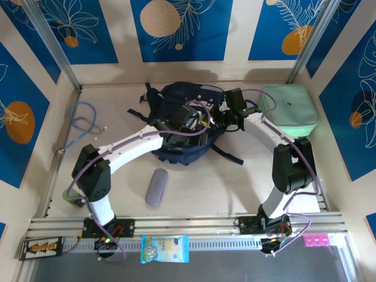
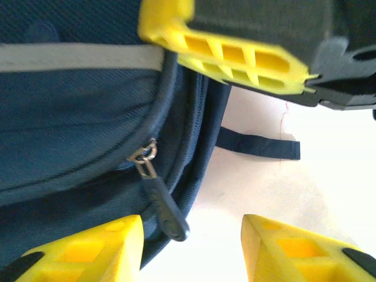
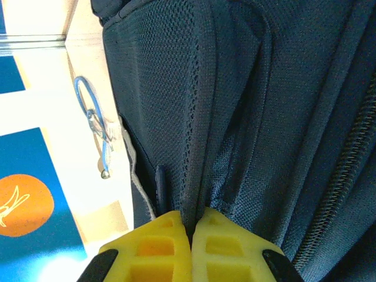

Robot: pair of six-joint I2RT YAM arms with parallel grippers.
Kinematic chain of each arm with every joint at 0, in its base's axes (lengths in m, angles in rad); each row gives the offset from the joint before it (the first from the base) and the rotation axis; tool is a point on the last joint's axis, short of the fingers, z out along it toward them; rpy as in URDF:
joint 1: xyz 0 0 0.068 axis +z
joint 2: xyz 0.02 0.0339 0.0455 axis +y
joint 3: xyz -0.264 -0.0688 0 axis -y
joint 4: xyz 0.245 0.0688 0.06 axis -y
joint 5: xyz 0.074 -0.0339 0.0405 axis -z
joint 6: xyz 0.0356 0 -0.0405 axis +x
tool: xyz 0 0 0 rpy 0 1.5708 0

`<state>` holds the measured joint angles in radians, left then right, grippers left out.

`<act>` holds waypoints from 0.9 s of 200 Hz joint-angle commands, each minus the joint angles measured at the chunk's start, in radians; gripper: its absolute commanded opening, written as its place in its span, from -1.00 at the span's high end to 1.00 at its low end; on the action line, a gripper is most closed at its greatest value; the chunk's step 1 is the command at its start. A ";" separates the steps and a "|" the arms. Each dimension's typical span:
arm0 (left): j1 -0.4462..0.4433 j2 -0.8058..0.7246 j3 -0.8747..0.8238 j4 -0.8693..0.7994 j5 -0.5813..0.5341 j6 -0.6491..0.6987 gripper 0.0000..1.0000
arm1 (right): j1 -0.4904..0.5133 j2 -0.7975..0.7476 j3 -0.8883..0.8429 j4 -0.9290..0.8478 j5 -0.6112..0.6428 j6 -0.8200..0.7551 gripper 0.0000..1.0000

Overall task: Pack the student bag
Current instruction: Unzip the student bag at the center of the table.

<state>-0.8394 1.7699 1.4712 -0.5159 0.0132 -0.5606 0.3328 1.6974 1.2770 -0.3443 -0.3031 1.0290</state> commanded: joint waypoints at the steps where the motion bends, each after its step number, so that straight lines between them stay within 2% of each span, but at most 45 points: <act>1: -0.013 0.023 0.040 -0.031 -0.077 -0.024 0.14 | -0.001 0.010 -0.009 0.108 -0.061 0.021 0.96; 81: -0.012 0.030 0.054 -0.024 -0.213 -0.032 0.37 | -0.012 0.014 -0.013 0.111 -0.073 0.029 0.95; 160: -0.009 0.008 0.072 -0.056 -0.259 -0.034 0.38 | -0.018 0.008 -0.023 0.111 -0.080 0.032 0.95; 180: -0.010 0.004 0.066 -0.045 -0.257 -0.031 0.33 | -0.019 0.008 -0.024 0.112 -0.080 0.033 0.95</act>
<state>-0.8528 1.8027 1.5211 -0.5438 -0.2058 -0.5789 0.3191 1.7061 1.2602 -0.2703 -0.3332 1.0573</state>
